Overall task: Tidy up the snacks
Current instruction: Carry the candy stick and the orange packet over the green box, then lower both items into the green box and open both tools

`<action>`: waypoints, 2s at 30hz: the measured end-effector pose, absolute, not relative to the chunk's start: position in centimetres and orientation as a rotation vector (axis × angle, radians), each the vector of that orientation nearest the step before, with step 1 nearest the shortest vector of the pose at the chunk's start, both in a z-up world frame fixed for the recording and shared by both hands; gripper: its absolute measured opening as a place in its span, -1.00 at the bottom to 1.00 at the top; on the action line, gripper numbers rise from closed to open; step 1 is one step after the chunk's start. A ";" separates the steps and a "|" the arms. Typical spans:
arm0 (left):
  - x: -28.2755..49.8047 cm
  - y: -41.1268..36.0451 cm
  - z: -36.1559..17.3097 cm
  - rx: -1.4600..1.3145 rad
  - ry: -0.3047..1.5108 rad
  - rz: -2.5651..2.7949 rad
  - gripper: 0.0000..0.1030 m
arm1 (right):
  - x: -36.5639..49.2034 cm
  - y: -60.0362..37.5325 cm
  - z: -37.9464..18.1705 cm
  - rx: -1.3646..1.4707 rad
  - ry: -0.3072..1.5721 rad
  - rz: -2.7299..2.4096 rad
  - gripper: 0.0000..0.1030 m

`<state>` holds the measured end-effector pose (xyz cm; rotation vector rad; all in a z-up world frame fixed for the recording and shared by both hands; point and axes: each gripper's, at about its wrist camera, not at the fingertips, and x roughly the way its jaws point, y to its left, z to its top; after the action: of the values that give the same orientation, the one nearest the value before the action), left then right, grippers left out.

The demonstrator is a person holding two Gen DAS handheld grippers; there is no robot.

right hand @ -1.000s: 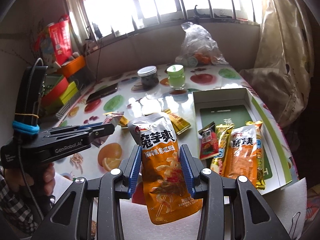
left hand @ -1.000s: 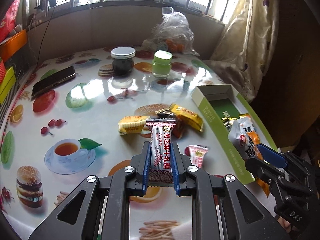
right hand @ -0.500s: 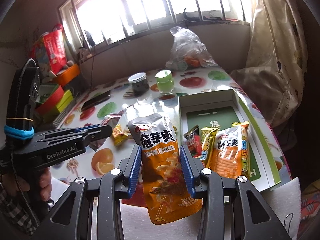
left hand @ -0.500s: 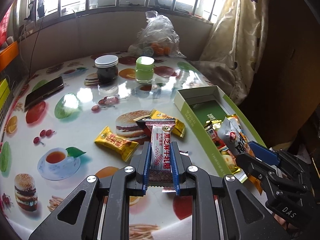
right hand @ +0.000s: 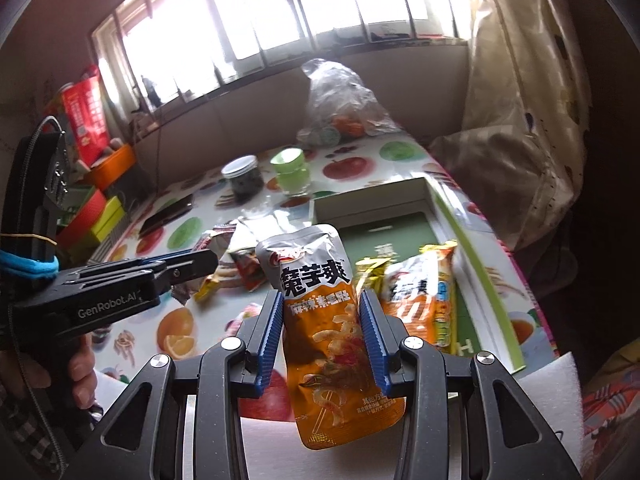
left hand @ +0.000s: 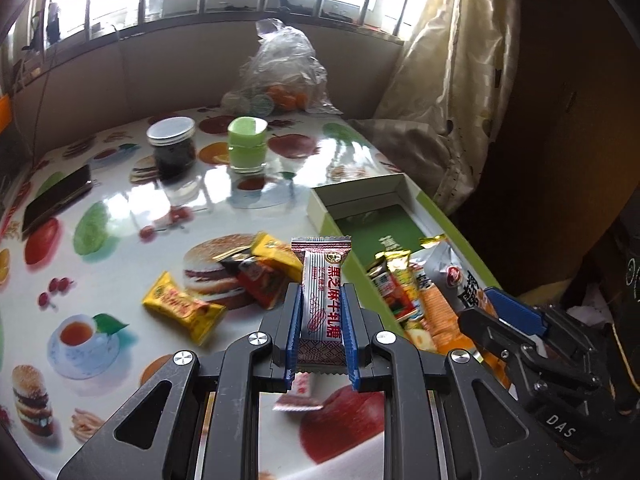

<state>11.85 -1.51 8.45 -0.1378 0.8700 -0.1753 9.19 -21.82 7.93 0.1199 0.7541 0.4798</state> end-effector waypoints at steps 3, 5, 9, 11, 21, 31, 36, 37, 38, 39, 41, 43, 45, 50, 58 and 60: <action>12.8 -2.3 8.2 -0.151 0.884 -0.199 -0.61 | 9.8 -22.6 7.6 0.123 0.773 0.422 -0.27; 13.2 -2.9 7.9 -0.150 0.891 -0.212 -0.61 | 10.2 -23.2 7.4 0.129 0.782 0.392 -0.27; 14.2 -3.8 7.6 -0.147 0.902 -0.232 -0.61 | 10.9 -24.0 7.0 0.130 0.790 0.351 -0.26; 14.7 -4.2 7.3 -0.153 0.907 -0.243 -0.61 | 11.2 -24.4 6.8 0.128 0.792 0.334 -0.26; 16.9 -5.7 6.1 -0.158 0.943 -0.263 -0.61 | 12.6 -25.6 5.6 0.144 0.821 0.253 -0.26; 18.6 -7.3 5.1 -0.143 0.973 -0.272 -0.61 | 13.7 -25.7 4.4 0.108 0.838 0.199 -0.26; 19.3 -7.7 4.4 -0.131 0.995 -0.271 -0.61 | 14.1 -25.5 3.9 0.098 0.844 0.196 -0.25; 19.4 -7.7 4.3 -0.134 0.996 -0.270 -0.61 | 14.1 -25.5 3.8 0.096 0.843 0.192 -0.25; 19.5 -7.7 4.3 -0.134 0.997 -0.273 -0.61 | 14.3 -25.6 3.7 0.095 0.844 0.190 -0.25; 19.6 -7.8 4.3 -0.133 0.999 -0.273 -0.61 | 14.3 -25.6 3.7 0.094 0.846 0.188 -0.25; 19.7 -7.9 4.2 -0.132 1.001 -0.275 -0.61 | 14.5 -25.5 3.4 0.092 0.854 0.187 -0.24; 19.9 -8.0 4.0 -0.132 1.005 -0.277 -0.61 | 14.6 -25.4 3.3 0.092 0.857 0.188 -0.25; 20.0 -8.2 3.8 -0.132 1.009 -0.280 -0.61 | 14.7 -25.4 3.2 0.088 0.855 0.179 -0.25; 20.3 -8.2 3.5 -0.132 1.018 -0.282 -0.60 | 14.8 -25.4 3.1 0.089 0.859 0.182 -0.25; 20.5 -8.4 3.2 -0.129 1.026 -0.279 -0.54 | 14.6 -25.1 3.4 0.074 0.845 0.197 -0.20; 20.5 -8.4 3.3 -0.127 1.024 -0.281 -0.46 | 14.5 -25.0 3.4 0.070 0.845 0.194 -0.18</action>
<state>20.46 -8.41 3.30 -0.1273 1.0241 -0.2805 14.52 -24.96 3.44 0.0700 0.8446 0.1939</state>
